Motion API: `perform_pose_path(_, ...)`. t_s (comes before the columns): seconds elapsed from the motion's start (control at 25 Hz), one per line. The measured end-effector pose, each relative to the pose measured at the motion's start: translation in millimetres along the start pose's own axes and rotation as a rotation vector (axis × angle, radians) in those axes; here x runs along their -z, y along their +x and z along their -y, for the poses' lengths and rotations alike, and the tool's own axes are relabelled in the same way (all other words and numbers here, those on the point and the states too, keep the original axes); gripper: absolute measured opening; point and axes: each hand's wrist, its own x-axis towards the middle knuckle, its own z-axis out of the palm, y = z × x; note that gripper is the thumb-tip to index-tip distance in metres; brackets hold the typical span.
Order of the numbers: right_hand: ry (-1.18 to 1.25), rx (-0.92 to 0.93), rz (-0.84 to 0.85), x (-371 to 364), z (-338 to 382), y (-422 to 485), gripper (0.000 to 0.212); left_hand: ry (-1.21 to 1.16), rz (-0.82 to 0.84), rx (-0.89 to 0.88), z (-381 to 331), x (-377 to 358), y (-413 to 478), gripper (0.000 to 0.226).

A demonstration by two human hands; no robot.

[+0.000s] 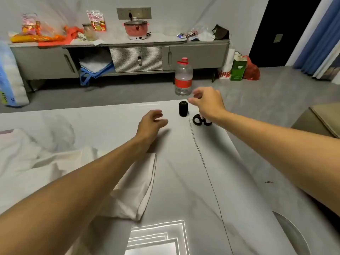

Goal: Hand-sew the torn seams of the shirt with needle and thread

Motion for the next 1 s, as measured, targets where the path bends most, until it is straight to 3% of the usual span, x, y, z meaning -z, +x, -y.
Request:
perform_pose_path(0.2,-0.006,0.034,0.015,-28.8,-12.8,18.6,0.039,0.131,0.047,-0.122,-2.4,-38.2,45.9,0.063)
perform_pose_path(0.44,-0.052,0.085,-0.082,-36.0,-19.0,24.2,0.01,0.253,0.036,-0.218,1.8,-56.3,64.8,0.04)
perform_pose_path(1.0,-0.107,0.097,-0.141,-19.6,-14.0,24.1,0.013,0.261,0.005,-0.208,-1.2,-56.3,56.9,0.038)
